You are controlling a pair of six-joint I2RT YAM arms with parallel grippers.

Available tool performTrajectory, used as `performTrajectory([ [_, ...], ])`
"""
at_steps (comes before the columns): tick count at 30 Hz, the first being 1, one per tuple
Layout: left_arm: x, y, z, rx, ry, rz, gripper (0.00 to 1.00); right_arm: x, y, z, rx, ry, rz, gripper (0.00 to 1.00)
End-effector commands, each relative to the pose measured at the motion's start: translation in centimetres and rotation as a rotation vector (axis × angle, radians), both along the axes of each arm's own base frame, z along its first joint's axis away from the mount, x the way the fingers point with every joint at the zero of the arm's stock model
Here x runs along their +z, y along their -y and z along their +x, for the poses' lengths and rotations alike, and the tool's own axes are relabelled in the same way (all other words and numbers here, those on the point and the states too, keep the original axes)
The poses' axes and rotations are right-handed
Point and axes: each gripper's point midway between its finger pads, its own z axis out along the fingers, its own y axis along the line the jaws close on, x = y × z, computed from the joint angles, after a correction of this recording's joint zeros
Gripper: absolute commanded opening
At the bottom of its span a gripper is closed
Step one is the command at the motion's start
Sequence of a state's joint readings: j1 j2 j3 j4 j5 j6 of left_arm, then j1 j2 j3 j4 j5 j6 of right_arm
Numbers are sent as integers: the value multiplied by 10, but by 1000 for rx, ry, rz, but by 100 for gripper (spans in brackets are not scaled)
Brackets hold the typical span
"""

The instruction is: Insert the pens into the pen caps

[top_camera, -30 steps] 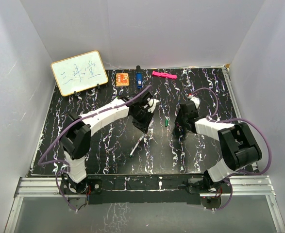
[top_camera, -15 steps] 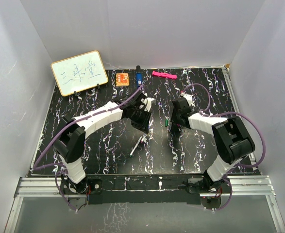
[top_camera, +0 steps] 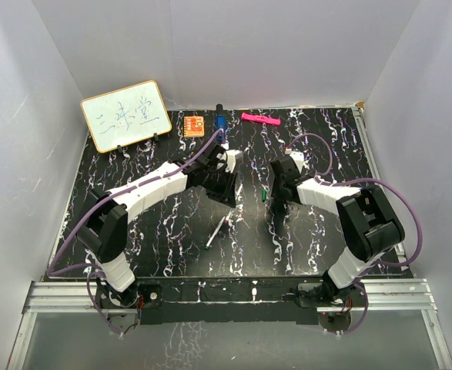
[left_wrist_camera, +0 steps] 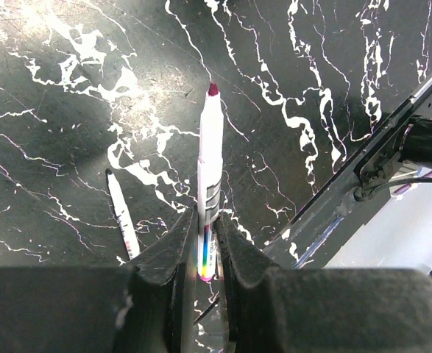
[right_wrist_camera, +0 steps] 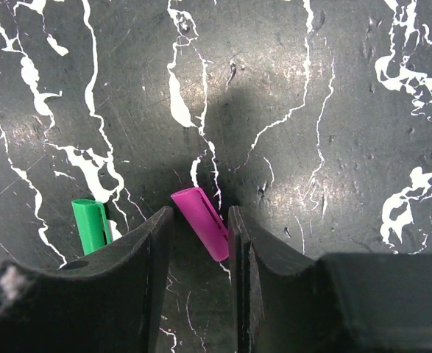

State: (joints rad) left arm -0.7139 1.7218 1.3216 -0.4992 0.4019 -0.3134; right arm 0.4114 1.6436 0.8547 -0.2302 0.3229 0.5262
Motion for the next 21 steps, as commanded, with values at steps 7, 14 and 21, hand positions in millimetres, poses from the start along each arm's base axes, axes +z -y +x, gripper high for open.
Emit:
performTrajectory([
  [7, 17, -1, -4, -2, 15, -64, 0, -35, 11, -41, 8, -202, -60, 11],
  [14, 14, -2, -6, 3, 14, -73, 0, -43, 9, -45, 18, -229, -64, 10],
  [21, 11, 0, -1, 16, 26, -84, 0, -45, 3, -38, 32, -224, -47, 0],
])
